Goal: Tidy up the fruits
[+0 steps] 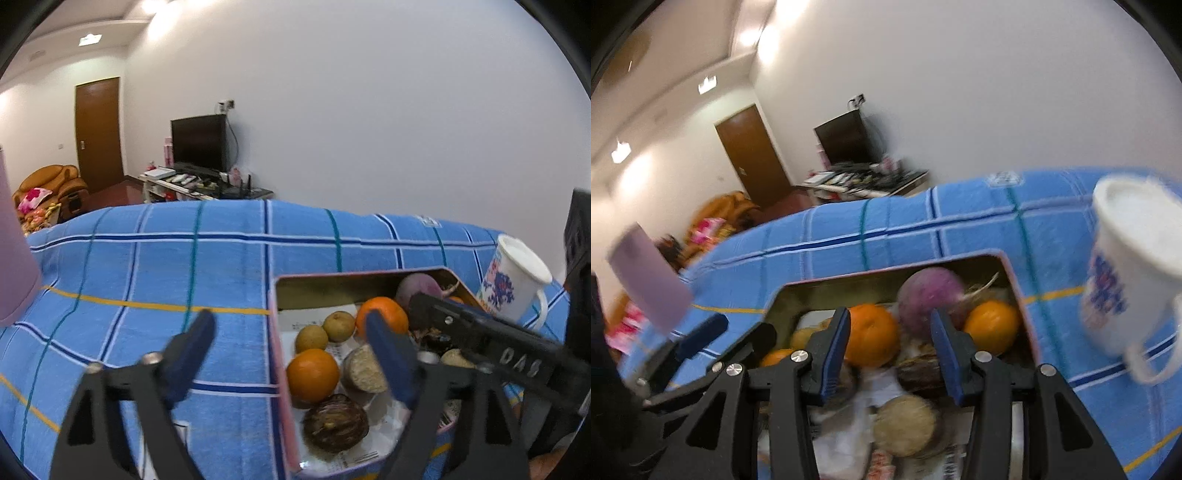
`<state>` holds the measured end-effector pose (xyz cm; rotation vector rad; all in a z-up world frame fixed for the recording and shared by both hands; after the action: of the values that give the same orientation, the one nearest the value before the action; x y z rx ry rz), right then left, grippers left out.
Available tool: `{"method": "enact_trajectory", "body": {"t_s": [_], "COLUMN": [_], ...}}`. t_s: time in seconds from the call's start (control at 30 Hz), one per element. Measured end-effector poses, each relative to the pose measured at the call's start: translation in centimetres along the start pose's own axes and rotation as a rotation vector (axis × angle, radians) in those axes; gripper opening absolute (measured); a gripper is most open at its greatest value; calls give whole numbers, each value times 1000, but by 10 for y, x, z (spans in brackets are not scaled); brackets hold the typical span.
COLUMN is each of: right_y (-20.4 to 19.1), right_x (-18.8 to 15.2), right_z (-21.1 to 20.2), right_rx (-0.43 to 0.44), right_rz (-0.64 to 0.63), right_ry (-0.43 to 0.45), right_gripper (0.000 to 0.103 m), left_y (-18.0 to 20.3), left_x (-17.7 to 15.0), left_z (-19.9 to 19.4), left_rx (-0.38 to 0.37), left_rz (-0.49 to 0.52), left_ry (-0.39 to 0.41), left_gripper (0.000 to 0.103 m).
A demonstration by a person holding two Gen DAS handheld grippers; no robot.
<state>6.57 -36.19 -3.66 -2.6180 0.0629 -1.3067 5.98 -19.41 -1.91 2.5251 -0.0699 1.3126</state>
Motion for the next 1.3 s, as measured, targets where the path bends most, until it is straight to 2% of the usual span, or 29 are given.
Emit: {"method": "enact_trajectory", "body": {"t_s": [0.03,0.1,0.2,0.33,0.47,0.63,0.67,0.7,0.77,1.0,1.3], "right_y": [3,6,2,-6,-6,-19,-24,-28,-35,-49,-51], "right_x": [0,0,1,2,0,-3,-4,-5,-8,-14,-28], "right_z": [0,-4,-13,-25,-39,-67,-73,-78,-84,-100,-122], "right_rx": [41,117,142,71,-60,-225,-253,-275,-327,-395,-417], "right_rz": [42,102,120,76,49,-40,-70,-90,-129,-201,-191], "right_ry": [2,30,79,133,195,367,407,427,452,479,479], "right_gripper": [57,68,74,75,75,75,78,83,83,83,83], "left_y": [-3,-4,1,-1,-7,-7,-7,-8,-9,-10,-11], "left_x": [1,2,5,2,-3,-2,-2,-3,-4,-9,-16], "left_z": [-5,-15,-25,-32,-39,-45,-46,-47,-49,-60,-72], "left_rx": [2,3,19,31,45,68,72,76,77,75,61], "left_rz": [-8,2,40,59,54,83,87,91,95,103,124], "left_ry": [19,46,76,93,132,189,199,209,225,253,262], "left_gripper": [103,103,103,103,103,103,103,103,103,103,103]}}
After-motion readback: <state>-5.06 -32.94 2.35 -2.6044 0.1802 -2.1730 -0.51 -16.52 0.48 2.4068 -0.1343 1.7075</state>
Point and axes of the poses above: each gripper's, at about its wrist camera, not at the fingertips, and z roughly the way its jaws point, y to its right, x to its top, the point moved 4 cm from there along z, roughly the way its jaws point, and after that the axes turned 10 degrees about -z, right-handed, at the moved point
